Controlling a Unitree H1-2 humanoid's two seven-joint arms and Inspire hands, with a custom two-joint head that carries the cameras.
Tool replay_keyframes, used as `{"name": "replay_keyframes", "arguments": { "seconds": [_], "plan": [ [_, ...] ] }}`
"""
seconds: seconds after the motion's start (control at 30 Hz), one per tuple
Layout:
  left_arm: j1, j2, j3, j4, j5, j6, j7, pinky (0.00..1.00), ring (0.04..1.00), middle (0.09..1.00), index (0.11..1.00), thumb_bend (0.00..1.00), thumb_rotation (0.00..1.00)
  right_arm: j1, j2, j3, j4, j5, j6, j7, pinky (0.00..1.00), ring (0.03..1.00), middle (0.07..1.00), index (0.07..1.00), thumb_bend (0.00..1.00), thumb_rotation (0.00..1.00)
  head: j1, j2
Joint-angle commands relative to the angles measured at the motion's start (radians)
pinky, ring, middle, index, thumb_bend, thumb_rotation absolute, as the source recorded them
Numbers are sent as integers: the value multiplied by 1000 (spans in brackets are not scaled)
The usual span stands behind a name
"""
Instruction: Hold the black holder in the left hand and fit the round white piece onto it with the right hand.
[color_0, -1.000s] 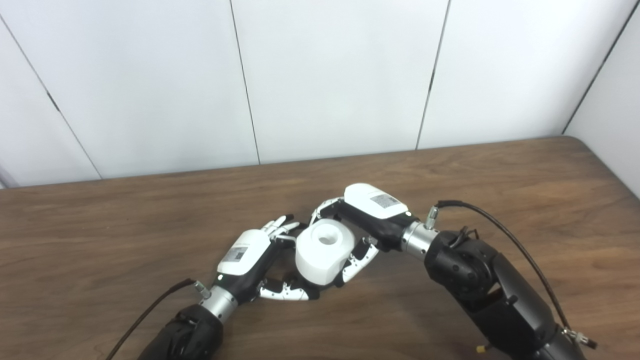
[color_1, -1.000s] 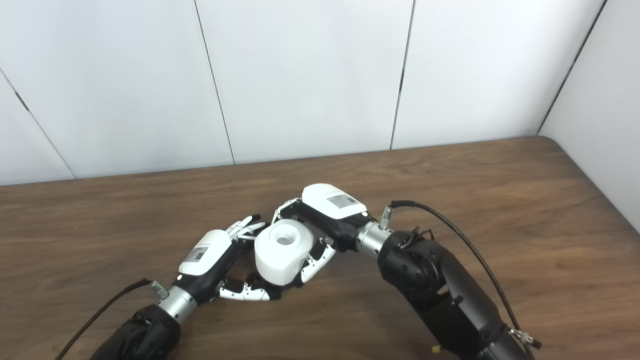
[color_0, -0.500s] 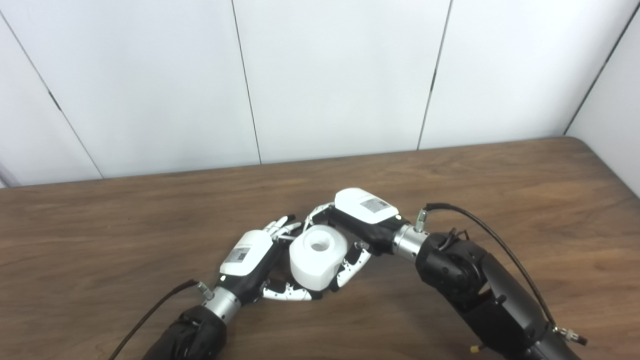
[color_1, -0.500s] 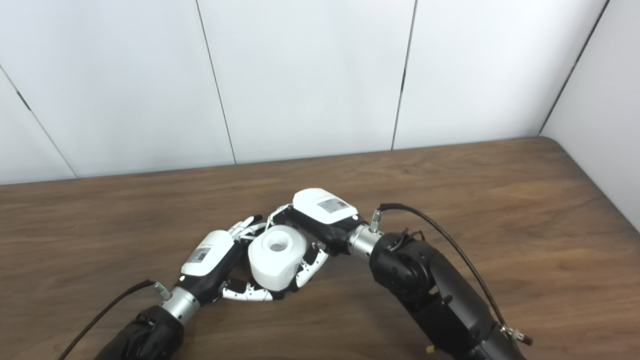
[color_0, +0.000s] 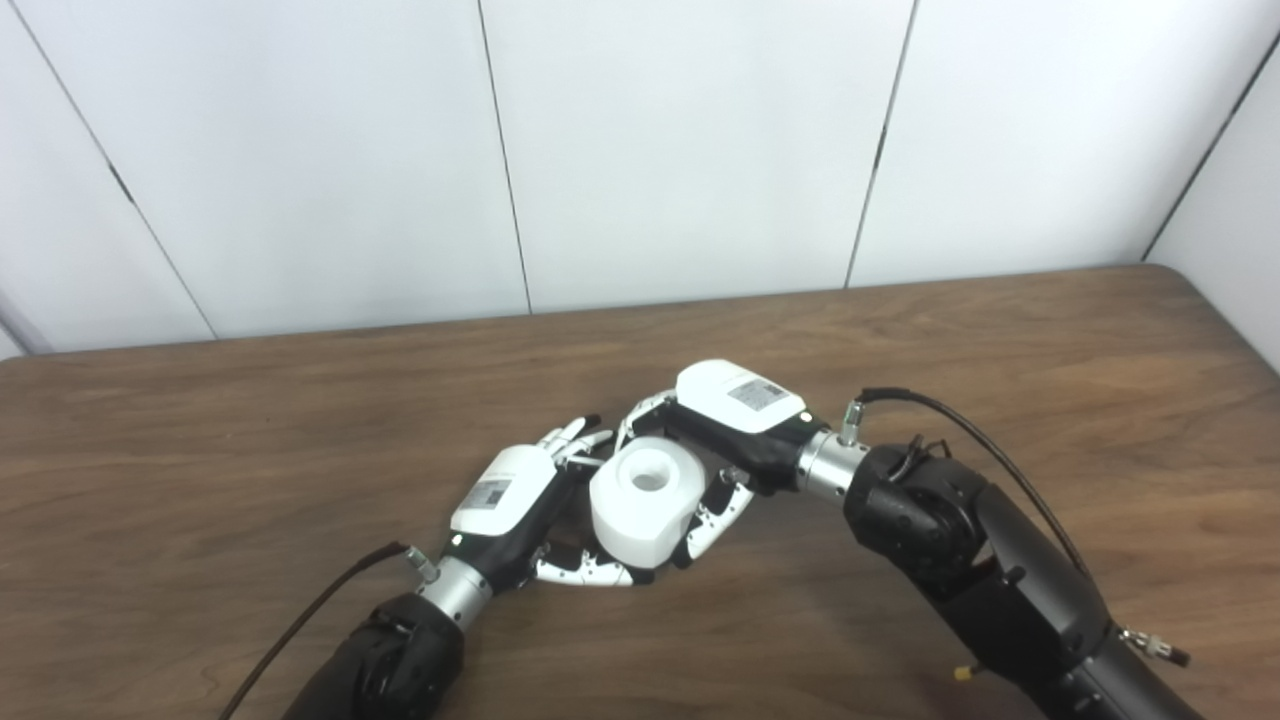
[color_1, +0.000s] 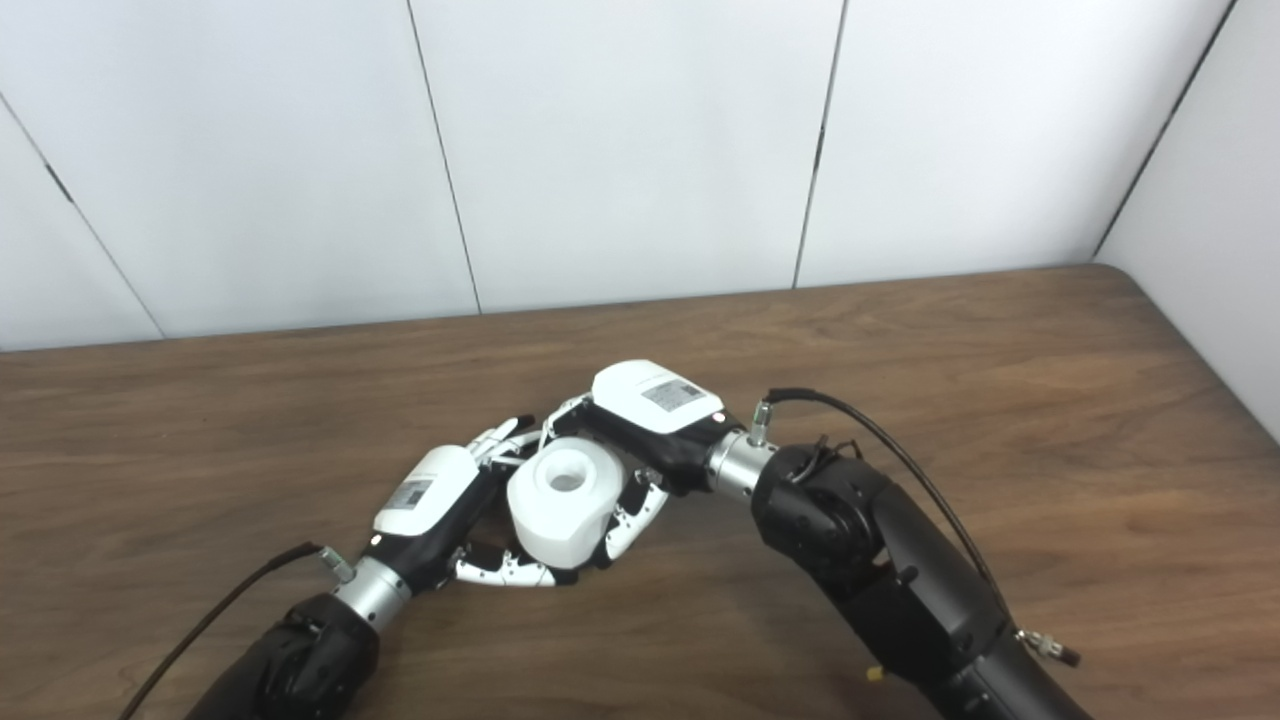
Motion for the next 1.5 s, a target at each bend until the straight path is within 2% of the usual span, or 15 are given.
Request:
{"name": "replay_keyframes", "arguments": {
  "seconds": [0.0, 0.03, 0.07, 0.1, 0.2, 0.37, 0.67, 0.93, 1.3, 1.47],
  "plan": [
    [99, -27, -74, 79, 51, 52, -80, 967, 979, 893, 484, 523, 53, -21, -26, -9, -26, 9, -6, 28, 614, 729, 721, 489, 523, 136, 0, 0],
    [99, -27, -74, 80, 51, 51, -79, 967, 979, 892, 484, 523, 53, -20, -27, -11, -31, 9, 2, 34, 619, 730, 727, 492, 523, 138, 0, 0],
    [99, -28, -74, 81, 51, 51, -78, 967, 980, 893, 484, 523, 54, -20, -28, -14, -38, 7, 14, 41, 630, 735, 736, 590, 679, 131, 1, -1],
    [98, -28, -75, 82, 52, 50, -77, 967, 981, 894, 484, 523, 54, -18, -28, -16, -43, 4, 22, 45, 645, 747, 747, 686, 776, 137, 1, -1],
    [99, -27, -74, 84, 51, 47, -74, 966, 979, 894, 484, 523, 54, -11, -27, -27, -58, -7, 42, 50, 643, 748, 760, 762, 832, 131, 1, -1],
    [98, -25, -73, 83, 54, 48, -71, 963, 975, 895, 484, 523, 54, -5, -25, -36, -70, -24, 57, 51, 643, 752, 782, 778, 821, 139, 2, 2],
    [102, -22, -67, 77, 44, 46, -74, 969, 977, 894, 484, 523, 53, 5, -9, -62, -61, -16, 40, 12, 639, 724, 757, 798, 823, 126, 3, 10],
    [102, -19, -66, 71, 42, 53, -83, 972, 980, 894, 484, 523, 54, 9, 2, -85, -57, 1, 21, -9, 573, 697, 757, 815, 810, 127, 2, 14],
    [97, -25, -68, 84, 40, 48, -77, 967, 983, 892, 484, 523, 54, 18, 9, -115, -55, 48, -3, -46, 594, 699, 757, 876, 793, 107, 6, 16],
    [97, -27, -70, 88, 46, 48, -73, 965, 978, 892, 484, 523, 55, 8, 5, -130, -59, 69, 0, -50, 626, 738, 802, 926, 773, 123, 5, 18]
  ]
}}
